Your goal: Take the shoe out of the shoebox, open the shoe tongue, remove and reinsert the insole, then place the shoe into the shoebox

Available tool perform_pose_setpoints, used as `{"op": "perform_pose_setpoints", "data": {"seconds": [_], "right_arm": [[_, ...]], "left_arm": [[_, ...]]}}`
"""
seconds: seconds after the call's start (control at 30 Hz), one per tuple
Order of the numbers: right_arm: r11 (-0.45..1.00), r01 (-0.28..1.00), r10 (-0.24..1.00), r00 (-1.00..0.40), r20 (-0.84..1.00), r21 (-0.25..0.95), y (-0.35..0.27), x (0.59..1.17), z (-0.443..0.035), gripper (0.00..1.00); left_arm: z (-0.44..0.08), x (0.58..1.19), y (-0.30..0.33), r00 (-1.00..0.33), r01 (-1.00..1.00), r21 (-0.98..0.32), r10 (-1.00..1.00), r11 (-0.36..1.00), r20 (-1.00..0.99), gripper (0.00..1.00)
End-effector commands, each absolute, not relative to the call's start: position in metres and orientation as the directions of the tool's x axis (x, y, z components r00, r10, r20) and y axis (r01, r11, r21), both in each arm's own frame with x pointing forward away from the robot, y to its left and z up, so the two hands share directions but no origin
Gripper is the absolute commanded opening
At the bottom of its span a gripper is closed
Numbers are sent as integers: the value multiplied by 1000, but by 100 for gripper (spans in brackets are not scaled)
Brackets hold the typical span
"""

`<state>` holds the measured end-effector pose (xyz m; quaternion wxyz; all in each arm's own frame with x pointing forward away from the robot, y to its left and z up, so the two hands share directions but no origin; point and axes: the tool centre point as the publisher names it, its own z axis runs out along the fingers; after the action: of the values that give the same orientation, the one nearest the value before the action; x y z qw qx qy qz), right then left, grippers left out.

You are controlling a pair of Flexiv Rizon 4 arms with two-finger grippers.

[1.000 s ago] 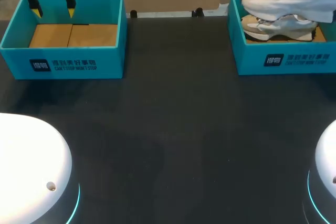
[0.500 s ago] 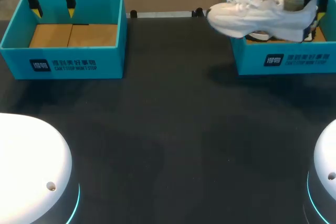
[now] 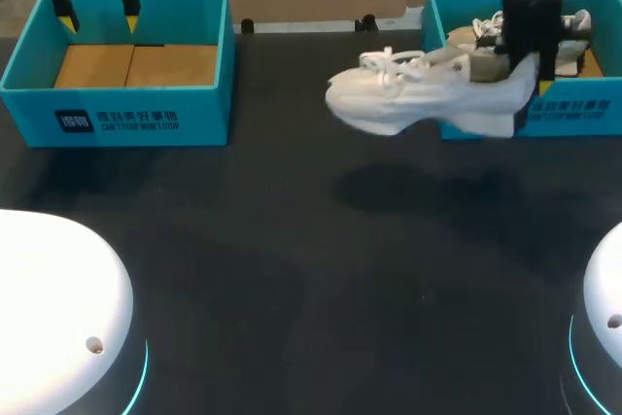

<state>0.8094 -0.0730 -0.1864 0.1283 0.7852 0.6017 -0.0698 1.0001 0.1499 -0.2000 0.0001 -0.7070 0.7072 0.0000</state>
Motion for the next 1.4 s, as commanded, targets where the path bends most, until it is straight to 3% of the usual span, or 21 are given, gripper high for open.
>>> {"op": "perform_pose_setpoints", "data": {"seconds": [0.03, 0.53, 1.13, 1.4], "right_arm": [[-222, 956, 930, 268, -254, 194, -55, 781, -189, 0], [-218, 969, 916, 243, -319, 112, -9, 736, -214, 0], [-220, 970, 916, 243, -319, 107, -9, 735, -215, 0], [-144, 985, 929, 167, -331, 93, 45, 707, -224, 0]], "left_arm": [[-200, 1000, 150, 0, -1000, 0, -1000, 0, 0, 100], [-200, 1000, 150, 0, -1000, 0, -1000, 0, 0, 100], [-200, 1000, 150, 0, -1000, 0, -1000, 0, 0, 100], [-200, 1000, 150, 0, -1000, 0, -1000, 0, 0, 100]]}}
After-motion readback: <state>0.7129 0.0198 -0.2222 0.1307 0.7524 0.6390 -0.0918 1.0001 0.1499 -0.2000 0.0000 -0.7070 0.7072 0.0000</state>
